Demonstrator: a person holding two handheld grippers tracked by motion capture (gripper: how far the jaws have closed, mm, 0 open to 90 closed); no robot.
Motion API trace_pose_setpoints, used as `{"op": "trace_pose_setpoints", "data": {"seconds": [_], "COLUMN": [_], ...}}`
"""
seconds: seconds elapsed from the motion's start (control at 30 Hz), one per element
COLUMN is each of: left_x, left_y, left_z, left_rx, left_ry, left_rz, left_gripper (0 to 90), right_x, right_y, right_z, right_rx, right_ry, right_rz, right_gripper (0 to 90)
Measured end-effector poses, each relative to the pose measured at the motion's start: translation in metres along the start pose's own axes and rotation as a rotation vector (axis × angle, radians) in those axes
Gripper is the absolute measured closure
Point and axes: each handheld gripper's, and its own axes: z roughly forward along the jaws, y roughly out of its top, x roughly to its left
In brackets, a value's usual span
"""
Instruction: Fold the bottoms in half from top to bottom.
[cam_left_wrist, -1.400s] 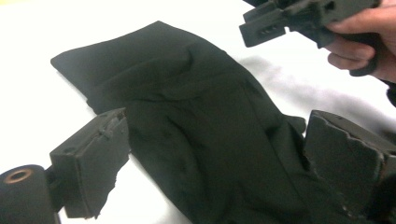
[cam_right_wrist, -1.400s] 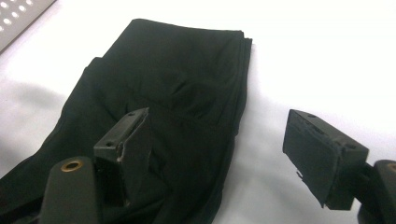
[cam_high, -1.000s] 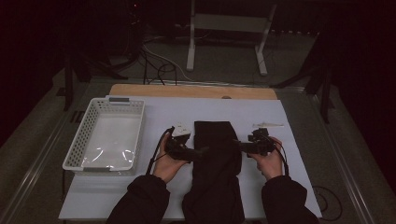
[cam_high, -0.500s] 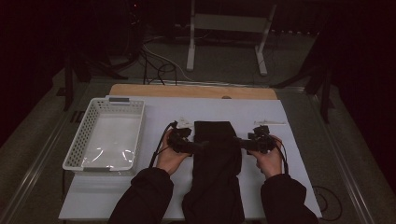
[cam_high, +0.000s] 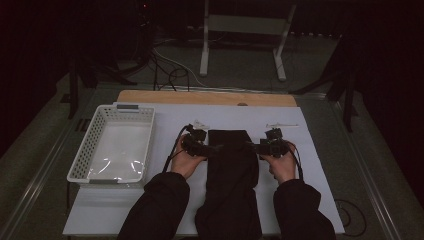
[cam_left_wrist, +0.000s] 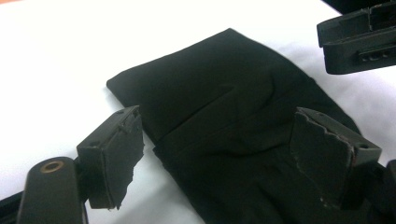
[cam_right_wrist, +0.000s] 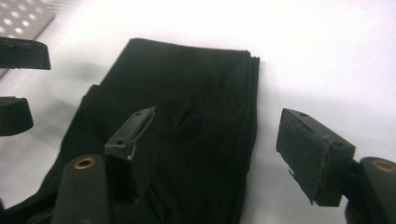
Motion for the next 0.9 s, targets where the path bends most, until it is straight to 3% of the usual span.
{"op": "trace_pose_setpoints", "data": {"seconds": [0.53, 0.63, 0.77, 0.9], "left_x": [0.007, 0.007, 0.008, 0.012], "left_y": [-0.001, -0.002, -0.004, -0.006], "left_z": [0.011, 0.013, 0.018, 0.023], "left_rx": [0.044, 0.056, 0.089, 0.111], "left_ry": [0.031, 0.032, 0.04, 0.053], "left_rz": [-0.017, -0.018, -0.027, -0.042], "left_gripper": [27.4, 28.3, 30.6, 33.5], "right_x": [-0.013, -0.013, -0.012, -0.013], "right_y": [-0.007, -0.007, -0.006, -0.007], "right_z": [0.037, 0.039, 0.042, 0.042], "right_rx": [0.129, 0.126, 0.129, 0.134], "right_ry": [-0.001, 0.001, 0.002, 0.007], "right_rz": [0.07, 0.079, 0.106, 0.102], "right_gripper": [51.3, 54.4, 67.5, 79.9]}}
